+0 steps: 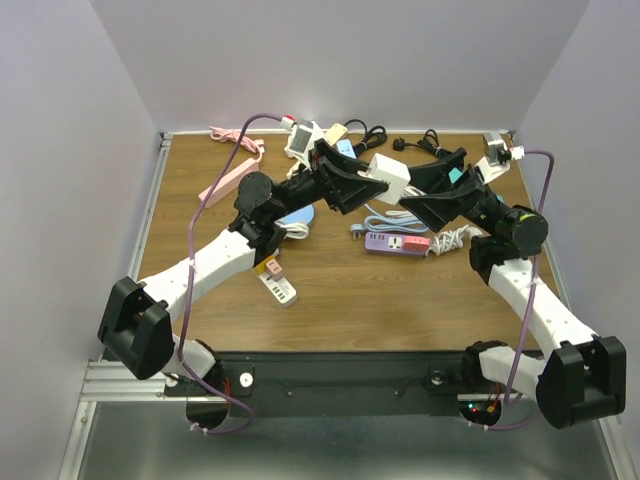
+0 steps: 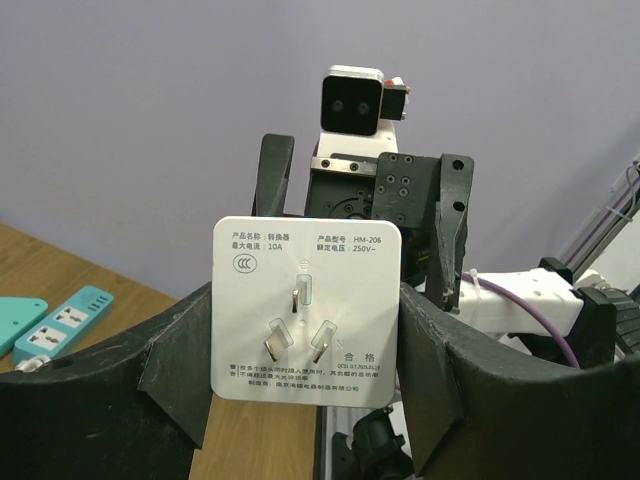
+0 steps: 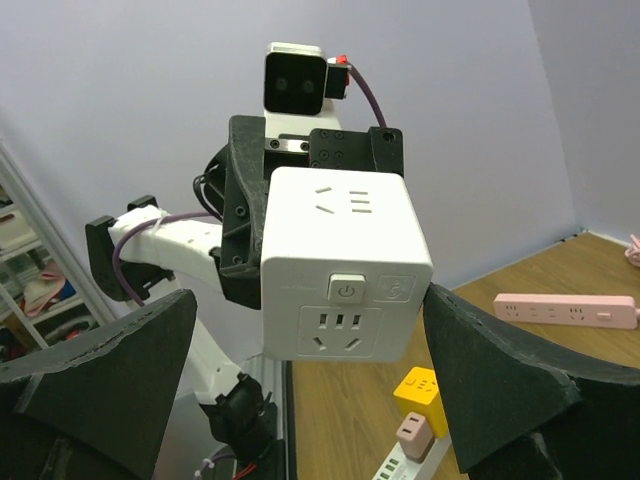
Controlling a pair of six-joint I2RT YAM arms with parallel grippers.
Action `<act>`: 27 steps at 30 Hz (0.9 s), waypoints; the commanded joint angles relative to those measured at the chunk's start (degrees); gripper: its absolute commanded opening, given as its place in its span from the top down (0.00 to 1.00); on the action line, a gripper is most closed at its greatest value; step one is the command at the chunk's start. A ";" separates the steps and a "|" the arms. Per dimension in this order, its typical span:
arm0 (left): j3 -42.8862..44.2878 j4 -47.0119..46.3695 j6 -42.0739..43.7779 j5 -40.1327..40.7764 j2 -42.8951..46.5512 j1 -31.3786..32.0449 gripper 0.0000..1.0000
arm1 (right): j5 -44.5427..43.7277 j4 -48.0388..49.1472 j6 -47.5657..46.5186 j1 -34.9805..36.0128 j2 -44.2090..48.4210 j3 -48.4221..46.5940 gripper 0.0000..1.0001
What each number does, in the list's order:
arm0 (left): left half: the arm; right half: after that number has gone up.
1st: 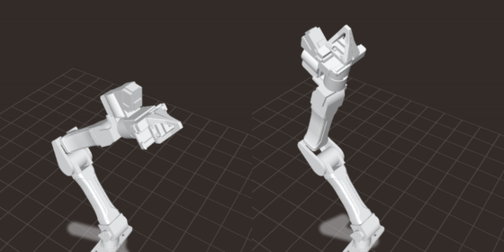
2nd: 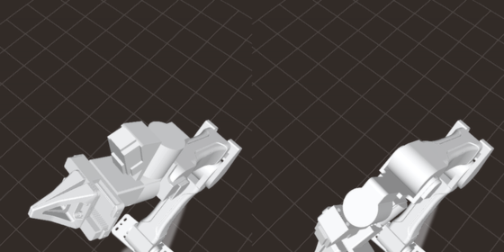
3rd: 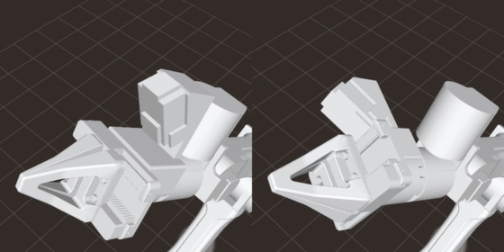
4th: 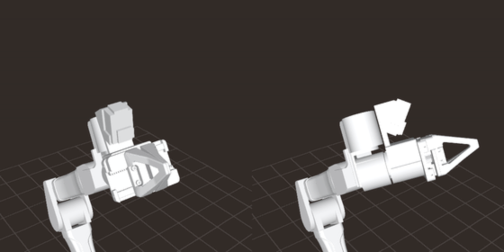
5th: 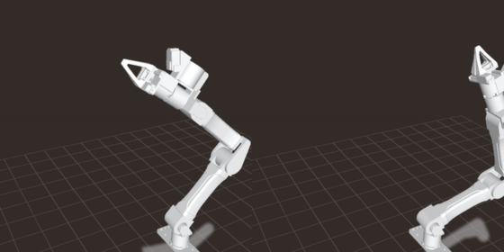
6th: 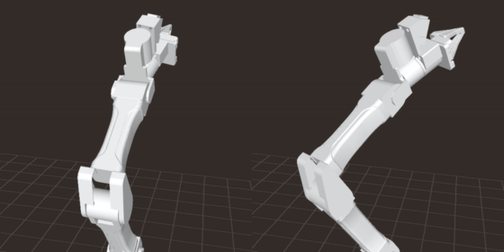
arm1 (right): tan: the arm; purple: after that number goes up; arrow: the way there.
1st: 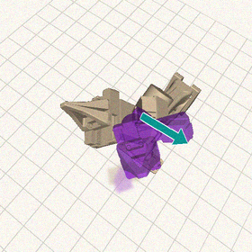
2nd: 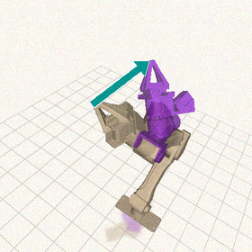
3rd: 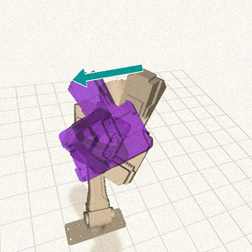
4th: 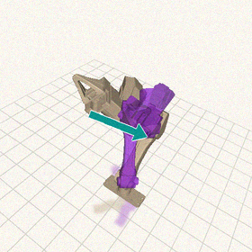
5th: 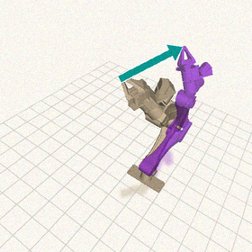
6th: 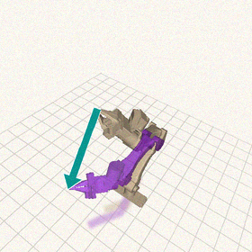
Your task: Insert the plug
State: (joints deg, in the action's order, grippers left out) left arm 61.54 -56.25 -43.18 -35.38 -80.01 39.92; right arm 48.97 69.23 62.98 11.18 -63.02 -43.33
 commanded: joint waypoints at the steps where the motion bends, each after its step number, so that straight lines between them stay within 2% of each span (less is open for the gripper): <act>1: 3.32 -4.75 -0.06 0.13 0.64 1.21 1.00 | 0.78 4.42 1.27 0.16 0.36 -2.11 0.01; 6: 4.29 -5.19 0.02 0.22 -0.41 2.61 1.00 | 0.07 6.96 2.23 0.95 -0.70 -1.76 0.02; 8: 4.20 -5.36 -0.06 0.13 -0.76 3.14 1.00 | -0.63 7.84 2.23 1.12 -0.52 -1.23 0.08; 9: 4.20 -5.54 -0.15 0.22 -0.85 3.32 1.00 | -0.80 7.94 2.23 1.21 -0.43 -1.14 0.18; 14: 3.85 -7.12 -1.12 0.05 -1.20 3.58 1.00 | -0.89 8.55 2.50 1.21 -0.70 -0.88 0.43; 16: 4.11 -7.47 -1.47 -0.66 -1.73 3.67 1.00 | -1.42 9.25 2.50 1.39 -0.61 -0.09 0.60; 18: 4.03 -7.47 -2.08 -1.10 -2.34 3.67 1.00 | -3.61 9.52 2.41 1.39 -0.35 0.87 1.00; 20: 3.24 -7.47 -2.61 -1.01 -2.43 3.67 0.84 | -5.37 9.43 1.53 1.39 -0.34 2.11 1.00; 21: 2.89 -7.47 -2.61 -0.92 -2.43 3.67 0.65 | -6.07 9.43 1.36 1.39 -0.43 2.46 1.00; 22: 2.54 -7.38 -2.53 -0.84 -2.26 3.67 0.56 | -6.69 9.43 0.49 1.39 -0.61 2.90 1.00; 24: 1.57 -5.81 -1.21 0.04 -1.30 3.32 0.22 | -7.57 9.34 -0.57 1.21 -0.96 3.60 1.00; 26: 0.26 -3.36 0.19 1.61 0.54 1.66 0.01 | -7.31 9.34 -1.72 0.69 -1.84 3.26 1.00; 27: -0.36 -2.82 0.29 2.06 1.42 0.61 0.01 | -6.96 9.34 -2.07 0.34 -2.01 3.08 1.00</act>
State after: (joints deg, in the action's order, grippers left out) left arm 62.37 -58.30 -44.38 -35.05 -82.85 42.54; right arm 43.88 74.85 64.29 12.08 -64.27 -39.62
